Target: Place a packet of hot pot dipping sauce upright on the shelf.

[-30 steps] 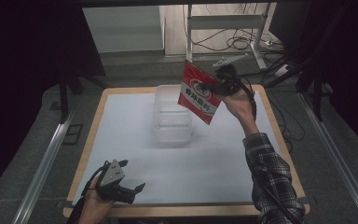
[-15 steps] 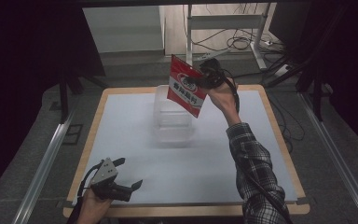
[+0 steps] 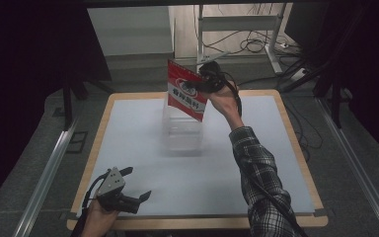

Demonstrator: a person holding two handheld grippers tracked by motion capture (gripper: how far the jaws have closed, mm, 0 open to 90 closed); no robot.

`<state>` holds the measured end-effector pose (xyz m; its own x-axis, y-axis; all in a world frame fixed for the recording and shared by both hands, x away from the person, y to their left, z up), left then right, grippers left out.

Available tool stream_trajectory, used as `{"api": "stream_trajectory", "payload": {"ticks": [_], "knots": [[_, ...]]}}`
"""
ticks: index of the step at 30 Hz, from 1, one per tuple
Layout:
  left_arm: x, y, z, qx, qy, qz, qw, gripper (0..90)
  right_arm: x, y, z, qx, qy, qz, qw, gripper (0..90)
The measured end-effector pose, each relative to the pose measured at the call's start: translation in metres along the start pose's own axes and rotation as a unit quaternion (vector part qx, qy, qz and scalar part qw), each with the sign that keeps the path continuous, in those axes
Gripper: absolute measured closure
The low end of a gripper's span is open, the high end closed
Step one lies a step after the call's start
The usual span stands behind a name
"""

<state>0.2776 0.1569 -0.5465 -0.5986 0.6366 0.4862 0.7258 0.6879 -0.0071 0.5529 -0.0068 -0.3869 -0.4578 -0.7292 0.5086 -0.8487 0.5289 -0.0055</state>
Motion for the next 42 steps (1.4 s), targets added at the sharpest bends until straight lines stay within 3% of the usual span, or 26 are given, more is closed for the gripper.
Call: {"api": "stream_trajectory", "payload": {"ticks": [7, 15, 23, 27, 29, 42], "knots": [[-0.001, 0.0, 0.001, -0.003, 0.004, -0.004, 1.0, 0.3, -0.004, 0.005, 0.004, 0.003, 0.014, -0.019, 0.9997, 86.7], [-0.002, -0.001, 0.002, -0.007, 0.009, -0.003, 0.9999, 0.1, -0.03, -0.003, 0.029, -0.006, 0.06, -0.003, 0.9982, 86.4], [-0.003, -0.002, 0.003, -0.01, 0.013, -0.005, 0.9998, 0.1, -0.038, -0.006, 0.034, -0.022, 0.063, 0.007, 0.9978, 86.1], [-0.004, -0.002, 0.004, -0.015, 0.02, -0.003, 0.9997, 0.1, -0.037, -0.006, 0.031, -0.007, 0.067, 0.031, 0.9972, 77.1], [-0.005, -0.003, 0.004, -0.015, 0.022, -0.003, 0.9996, 0.0, -0.037, -0.005, 0.031, -0.006, 0.067, 0.033, 0.9972, 75.7], [-0.006, -0.002, 0.006, -0.02, 0.019, -0.001, 0.9996, 0.0, -0.031, -0.007, 0.029, 0.0, 0.055, 0.049, 0.9973, 44.7]]}}
Point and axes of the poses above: each handheld gripper's, and its own axes: x roughly backward along the jaws, z roughly out of its underside, y roughly to its left, the point moved 9 cm from there along -x, roughly forward along the jaws, and after that the axes turned 2 degrees about z, right-handed, at the moved point
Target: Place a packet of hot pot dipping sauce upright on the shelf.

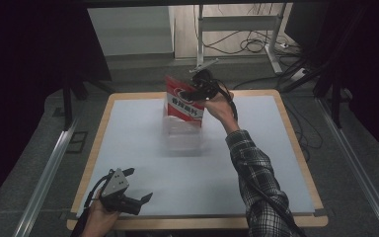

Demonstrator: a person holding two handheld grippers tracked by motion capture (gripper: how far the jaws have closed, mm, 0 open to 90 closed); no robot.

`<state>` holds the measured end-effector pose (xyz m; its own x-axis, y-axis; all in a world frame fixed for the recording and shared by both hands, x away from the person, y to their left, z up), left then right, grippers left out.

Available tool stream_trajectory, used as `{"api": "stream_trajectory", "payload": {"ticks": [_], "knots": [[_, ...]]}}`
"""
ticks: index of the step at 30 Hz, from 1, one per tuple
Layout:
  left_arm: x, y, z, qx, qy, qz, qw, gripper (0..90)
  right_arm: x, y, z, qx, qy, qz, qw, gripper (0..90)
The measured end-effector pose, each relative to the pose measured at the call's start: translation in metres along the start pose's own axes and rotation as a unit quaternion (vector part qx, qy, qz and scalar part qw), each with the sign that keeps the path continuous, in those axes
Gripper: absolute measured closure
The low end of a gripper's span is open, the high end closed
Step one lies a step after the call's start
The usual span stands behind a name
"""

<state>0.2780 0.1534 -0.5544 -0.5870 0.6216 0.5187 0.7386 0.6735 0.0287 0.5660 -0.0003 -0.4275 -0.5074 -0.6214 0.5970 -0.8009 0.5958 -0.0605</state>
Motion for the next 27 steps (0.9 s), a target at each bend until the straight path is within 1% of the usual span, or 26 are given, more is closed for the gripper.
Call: {"api": "stream_trajectory", "payload": {"ticks": [3, 8, 13, 15, 19, 21, 24, 27], "knots": [[0.0, 0.0, -0.001, 0.0, -0.003, 0.001, 1.0, 0.0, 0.002, 0.0, 0.001, 0.002, 0.001, 0.001, 1.0, 37.1], [0.0, -0.001, -0.001, 0.0, -0.003, 0.003, 1.0, 0.0, 0.004, 0.001, 0.0, -0.001, -0.002, -0.001, 1.0, 32.3], [0.0, -0.001, -0.001, 0.0, -0.003, 0.005, 1.0, 0.0, 0.006, 0.003, 0.001, 0.003, 0.001, -0.001, 1.0, 26.8], [0.0, -0.001, 0.0, -0.003, -0.001, 0.005, 1.0, 0.0, 0.007, 0.004, 0.001, 0.006, 0.001, -0.001, 1.0, 25.0], [0.0, 0.0, 0.0, -0.008, 0.0, -0.002, 1.0, 0.0, 0.009, 0.005, 0.001, 0.008, -0.002, -0.003, 1.0, 20.5], [0.0, 0.0, 0.0, -0.01, 0.002, -0.003, 0.9999, 0.0, 0.01, 0.006, 0.001, 0.009, -0.003, -0.003, 1.0, 19.7], [-0.001, -0.001, 0.001, -0.019, 0.006, -0.003, 0.9998, 0.0, 0.014, 0.007, 0.0, 0.009, -0.009, -0.008, 0.9999, 16.6], [-0.002, -0.004, 0.0, -0.029, 0.009, -0.001, 0.9995, 0.0, 0.016, 0.008, -0.001, 0.011, -0.011, -0.008, 0.9998, 15.7]]}}
Point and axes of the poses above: each handheld gripper's, and its own axes: x roughly backward along the jaws, z roughly out of its underside, y roughly to its left, the point moved 9 cm from there along -x, roughly forward along the jaws, and after that the axes turned 2 degrees about z, right-handed, at the moved point
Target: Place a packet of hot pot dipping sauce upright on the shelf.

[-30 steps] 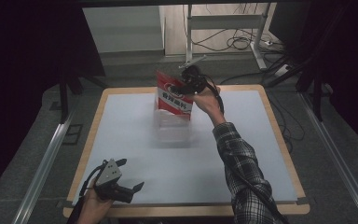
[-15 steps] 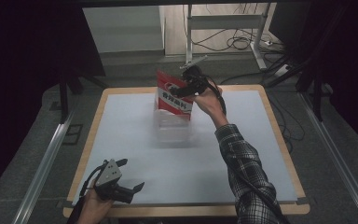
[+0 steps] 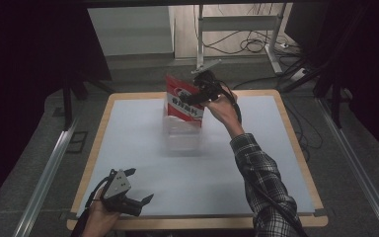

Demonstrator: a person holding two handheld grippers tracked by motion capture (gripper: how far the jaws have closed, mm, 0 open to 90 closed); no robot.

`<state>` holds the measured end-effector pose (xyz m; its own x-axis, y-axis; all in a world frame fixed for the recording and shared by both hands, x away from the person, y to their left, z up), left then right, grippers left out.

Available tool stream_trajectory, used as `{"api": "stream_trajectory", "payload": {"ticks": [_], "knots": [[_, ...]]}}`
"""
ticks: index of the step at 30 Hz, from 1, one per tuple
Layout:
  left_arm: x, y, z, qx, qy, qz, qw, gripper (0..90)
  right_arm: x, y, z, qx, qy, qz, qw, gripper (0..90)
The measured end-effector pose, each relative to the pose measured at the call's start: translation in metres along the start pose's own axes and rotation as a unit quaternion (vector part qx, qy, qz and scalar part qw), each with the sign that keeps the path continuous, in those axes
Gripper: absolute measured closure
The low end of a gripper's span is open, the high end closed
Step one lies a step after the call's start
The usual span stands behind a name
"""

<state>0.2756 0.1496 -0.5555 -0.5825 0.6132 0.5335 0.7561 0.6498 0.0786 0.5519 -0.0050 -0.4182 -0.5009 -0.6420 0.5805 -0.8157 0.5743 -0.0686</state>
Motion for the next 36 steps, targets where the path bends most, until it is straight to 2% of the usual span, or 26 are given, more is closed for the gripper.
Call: {"api": "stream_trajectory", "payload": {"ticks": [10, 17, 29, 36], "knots": [[0.001, 0.001, 0.0, -0.008, 0.004, -0.003, 1.0, 0.0, 0.008, 0.003, 0.003, 0.006, 0.002, 0.001, 1.0, 9.4], [0.0, -0.004, -0.001, -0.002, 0.0, 0.01, 0.9999, 0.0, 0.015, 0.005, 0.006, 0.005, 0.004, 0.002, 1.0, 6.8], [0.0, -0.003, -0.002, 0.0, -0.002, 0.006, 1.0, 0.0, 0.029, 0.007, 0.012, 0.001, -0.001, 0.001, 1.0, 0.7], [0.0, -0.003, -0.002, 0.0, -0.003, 0.006, 1.0, 0.0, 0.037, 0.007, 0.016, 0.001, -0.003, -0.001, 1.0, 0.0]]}}
Point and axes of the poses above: each handheld gripper's, and its own axes: x roughly backward along the jaws, z roughly out of its underside, y roughly to its left, the point moved 9 cm from there along -x, roughly forward along the jaws, and after that the axes turned 2 degrees about z, right-handed, at the moved point
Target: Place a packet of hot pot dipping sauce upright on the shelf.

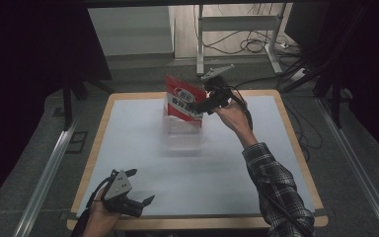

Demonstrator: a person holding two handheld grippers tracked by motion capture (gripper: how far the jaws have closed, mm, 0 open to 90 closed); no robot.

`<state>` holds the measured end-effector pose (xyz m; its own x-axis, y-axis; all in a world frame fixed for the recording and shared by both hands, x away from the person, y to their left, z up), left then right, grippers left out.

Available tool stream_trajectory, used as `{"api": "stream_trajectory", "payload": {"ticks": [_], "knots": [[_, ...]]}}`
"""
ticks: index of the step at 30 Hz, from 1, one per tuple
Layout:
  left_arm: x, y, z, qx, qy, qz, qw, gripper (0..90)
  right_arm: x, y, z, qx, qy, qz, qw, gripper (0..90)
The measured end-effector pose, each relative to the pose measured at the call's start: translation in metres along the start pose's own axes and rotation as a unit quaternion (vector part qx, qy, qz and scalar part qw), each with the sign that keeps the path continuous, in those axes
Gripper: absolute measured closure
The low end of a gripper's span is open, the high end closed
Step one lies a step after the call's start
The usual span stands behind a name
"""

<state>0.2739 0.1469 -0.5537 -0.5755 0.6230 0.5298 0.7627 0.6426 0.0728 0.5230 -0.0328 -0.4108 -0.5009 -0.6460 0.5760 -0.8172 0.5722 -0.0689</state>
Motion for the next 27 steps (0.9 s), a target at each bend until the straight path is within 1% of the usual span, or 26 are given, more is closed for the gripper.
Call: {"api": "stream_trajectory", "payload": {"ticks": [5, 7, 8, 11, 14, 15, 18, 27], "knots": [[0.0, -0.001, 0.0, -0.001, 0.0, 0.0, 1.0, 0.0, 0.006, 0.001, 0.004, -0.006, -0.003, -0.004, 1.0, 0.0], [0.0, -0.001, 0.0, -0.001, 0.001, -0.001, 1.0, 0.0, 0.008, 0.001, 0.005, -0.006, -0.004, 0.001, 1.0, 0.0], [0.0, -0.001, 0.0, -0.001, 0.001, -0.001, 1.0, 0.0, 0.01, 0.001, 0.007, -0.006, -0.006, 0.008, 0.9999, 0.0], [-0.001, -0.001, 0.0, -0.002, 0.003, 0.0, 1.0, 0.0, 0.012, 0.001, 0.01, -0.007, -0.005, 0.008, 0.9999, 0.0], [-0.001, -0.001, 0.001, -0.004, 0.004, 0.0, 1.0, 0.0, 0.015, 0.001, 0.014, -0.009, -0.004, 0.012, 0.9999, 0.0], [-0.001, -0.001, 0.001, -0.004, 0.004, 0.0, 1.0, 0.0, 0.016, 0.001, 0.017, -0.015, -0.004, 0.01, 0.9998, 0.0], [-0.002, -0.001, 0.001, -0.005, 0.005, 0.0, 1.0, 0.0, 0.018, 0.002, 0.021, -0.019, -0.004, 0.008, 0.9998, 0.0], [-0.002, -0.001, 0.001, -0.005, 0.004, -0.002, 1.0, 0.0, 0.021, 0.008, 0.039, -0.023, -0.005, 0.001, 0.9997, 0.0]]}}
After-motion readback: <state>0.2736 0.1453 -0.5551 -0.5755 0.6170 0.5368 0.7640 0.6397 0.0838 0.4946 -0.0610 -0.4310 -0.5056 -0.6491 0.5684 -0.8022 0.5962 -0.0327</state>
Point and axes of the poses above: each handheld gripper's, and its own axes: x roughly backward along the jaws, z roughly out of its underside, y roughly to its left, the point moved 9 cm from there along -x, roughly forward along the jaws, and after that the axes turned 2 degrees about z, right-handed, at the moved point
